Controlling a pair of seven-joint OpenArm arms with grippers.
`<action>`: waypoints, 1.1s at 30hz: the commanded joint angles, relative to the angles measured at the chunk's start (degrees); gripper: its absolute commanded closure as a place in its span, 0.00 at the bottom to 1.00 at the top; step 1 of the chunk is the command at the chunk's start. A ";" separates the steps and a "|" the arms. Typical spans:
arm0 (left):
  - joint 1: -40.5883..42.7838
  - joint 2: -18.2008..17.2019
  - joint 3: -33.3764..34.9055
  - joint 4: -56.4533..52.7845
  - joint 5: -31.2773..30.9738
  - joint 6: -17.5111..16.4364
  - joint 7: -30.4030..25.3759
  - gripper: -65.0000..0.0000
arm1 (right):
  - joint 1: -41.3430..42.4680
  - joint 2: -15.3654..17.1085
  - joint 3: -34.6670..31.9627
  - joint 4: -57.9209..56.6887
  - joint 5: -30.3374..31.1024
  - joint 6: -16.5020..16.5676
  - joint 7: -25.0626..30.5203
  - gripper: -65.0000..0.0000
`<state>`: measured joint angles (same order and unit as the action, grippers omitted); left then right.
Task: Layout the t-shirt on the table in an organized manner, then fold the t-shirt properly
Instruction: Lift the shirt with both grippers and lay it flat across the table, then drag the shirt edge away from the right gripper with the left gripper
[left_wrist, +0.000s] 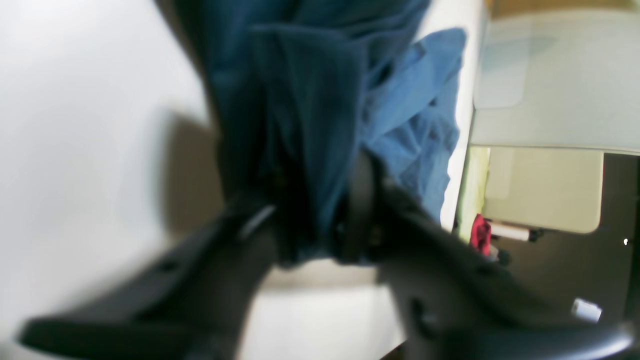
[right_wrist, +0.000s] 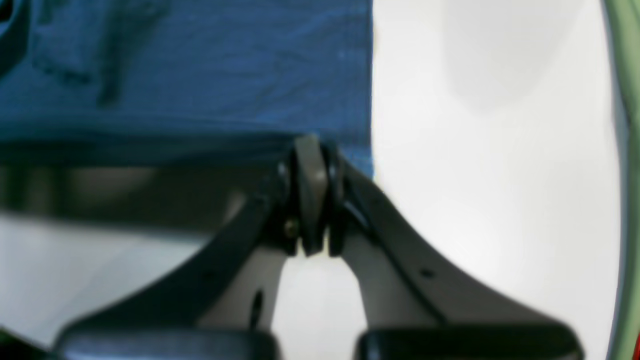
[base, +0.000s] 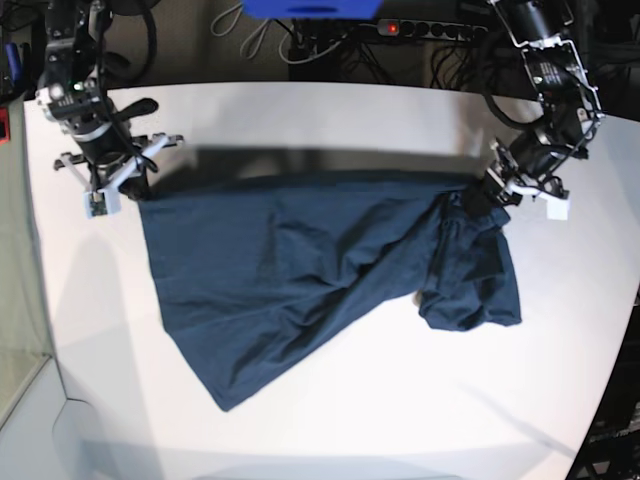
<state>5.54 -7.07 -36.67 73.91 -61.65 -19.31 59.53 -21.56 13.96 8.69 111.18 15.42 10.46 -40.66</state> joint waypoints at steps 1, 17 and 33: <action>0.57 -0.80 -0.30 1.21 -1.61 -0.25 0.12 0.65 | 0.42 0.77 0.23 0.96 0.27 -0.57 -0.26 1.00; 9.89 -0.53 -0.30 22.40 -12.42 -0.25 5.22 0.64 | -1.52 -0.64 4.54 1.40 0.18 14.99 -6.50 0.59; 9.54 -2.03 -1.80 17.39 -12.15 -0.25 4.69 0.14 | -1.52 -0.64 4.19 1.57 0.18 15.08 -6.76 0.59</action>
<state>15.64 -8.54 -38.44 90.50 -71.90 -19.53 64.53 -23.20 12.84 12.69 111.55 15.27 25.26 -48.49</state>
